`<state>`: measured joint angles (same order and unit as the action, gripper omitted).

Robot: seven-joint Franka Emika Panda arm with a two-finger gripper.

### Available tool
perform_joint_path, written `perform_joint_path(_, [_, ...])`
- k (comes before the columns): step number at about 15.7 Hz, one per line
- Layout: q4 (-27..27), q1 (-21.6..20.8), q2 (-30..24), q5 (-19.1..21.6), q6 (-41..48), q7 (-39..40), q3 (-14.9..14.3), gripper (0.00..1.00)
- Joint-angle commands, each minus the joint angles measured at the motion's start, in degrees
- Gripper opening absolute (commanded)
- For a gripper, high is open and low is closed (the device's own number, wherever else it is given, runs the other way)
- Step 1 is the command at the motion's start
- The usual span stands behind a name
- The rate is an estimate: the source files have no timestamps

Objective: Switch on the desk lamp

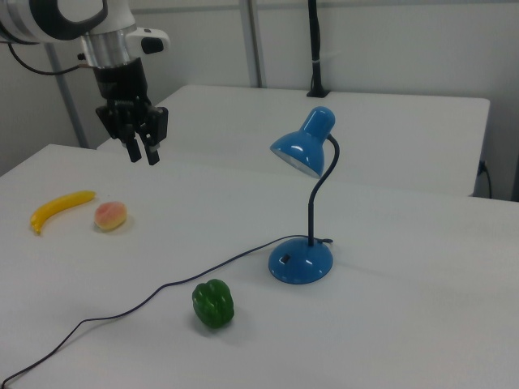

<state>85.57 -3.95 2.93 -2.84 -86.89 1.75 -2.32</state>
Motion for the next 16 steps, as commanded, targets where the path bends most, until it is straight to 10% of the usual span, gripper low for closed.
perform_joint_path(1, [0.3, -0.7, -0.1, 1.1, -0.3, -0.2, -0.5, 0.00])
perform_joint_path(16, [9.3, 2.5, 2.1, 1.0, -10.4, -1.8, -0.8, 0.00])
